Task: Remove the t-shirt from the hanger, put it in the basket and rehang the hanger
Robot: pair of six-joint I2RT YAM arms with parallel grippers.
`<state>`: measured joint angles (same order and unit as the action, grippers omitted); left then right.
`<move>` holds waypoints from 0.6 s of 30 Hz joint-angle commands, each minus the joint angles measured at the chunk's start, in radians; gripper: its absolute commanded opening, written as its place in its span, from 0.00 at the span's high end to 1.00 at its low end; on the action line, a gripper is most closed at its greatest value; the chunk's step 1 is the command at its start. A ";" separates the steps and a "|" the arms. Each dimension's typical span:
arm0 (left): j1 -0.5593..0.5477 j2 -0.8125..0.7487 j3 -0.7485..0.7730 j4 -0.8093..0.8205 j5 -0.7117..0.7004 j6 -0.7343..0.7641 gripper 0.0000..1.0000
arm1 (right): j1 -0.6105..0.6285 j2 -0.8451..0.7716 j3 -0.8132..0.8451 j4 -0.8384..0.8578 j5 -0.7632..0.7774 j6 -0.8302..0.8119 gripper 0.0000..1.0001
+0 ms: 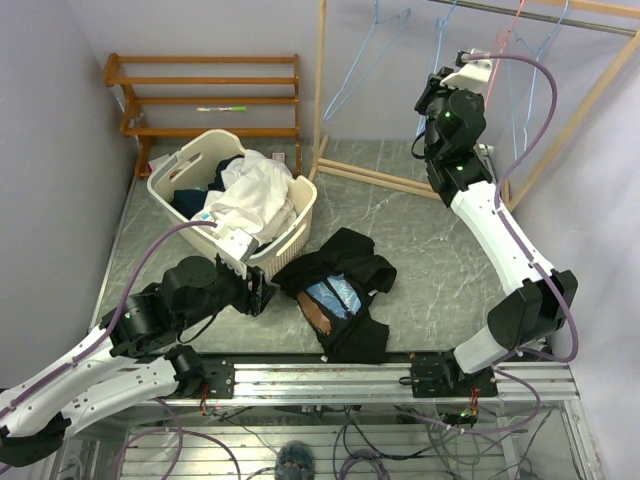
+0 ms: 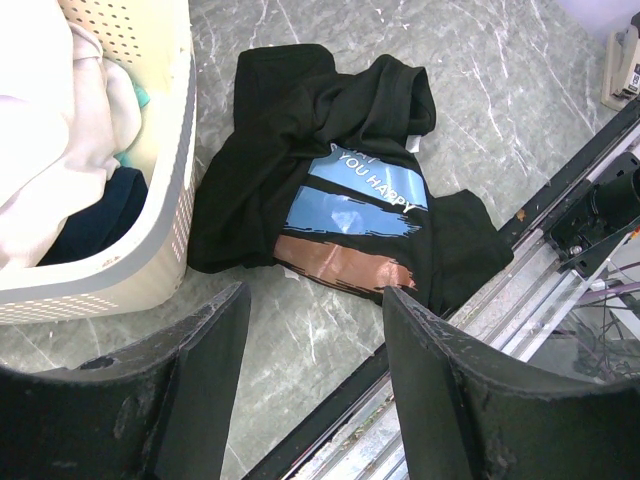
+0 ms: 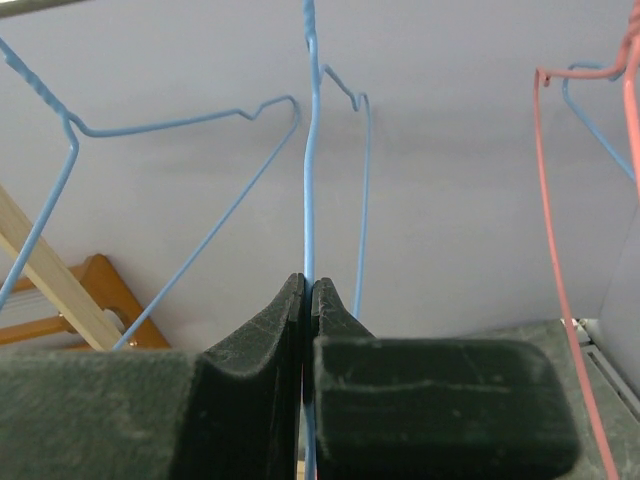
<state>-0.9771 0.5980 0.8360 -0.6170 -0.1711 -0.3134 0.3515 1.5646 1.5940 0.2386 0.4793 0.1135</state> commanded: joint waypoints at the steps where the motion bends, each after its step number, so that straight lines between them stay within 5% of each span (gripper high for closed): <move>1: -0.002 -0.007 -0.010 0.030 0.014 0.001 0.34 | -0.009 -0.023 -0.002 -0.057 -0.023 0.035 1.00; 2: -0.002 -0.008 -0.011 0.031 0.015 0.001 0.33 | -0.009 -0.036 -0.011 -0.076 -0.031 0.040 0.98; 5: -0.002 -0.005 -0.011 0.031 0.017 0.002 0.33 | -0.009 -0.079 -0.033 -0.147 -0.062 0.056 0.65; 8: -0.002 0.000 -0.010 0.030 0.018 0.002 0.33 | -0.009 -0.148 -0.077 -0.208 -0.098 0.075 0.44; 18: -0.002 0.011 -0.010 0.031 0.008 0.001 0.31 | -0.009 -0.565 -0.286 -0.584 -0.293 0.230 0.25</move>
<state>-0.9771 0.5995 0.8360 -0.6170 -0.1715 -0.3138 0.3458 1.1484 1.3621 -0.1295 0.3080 0.2562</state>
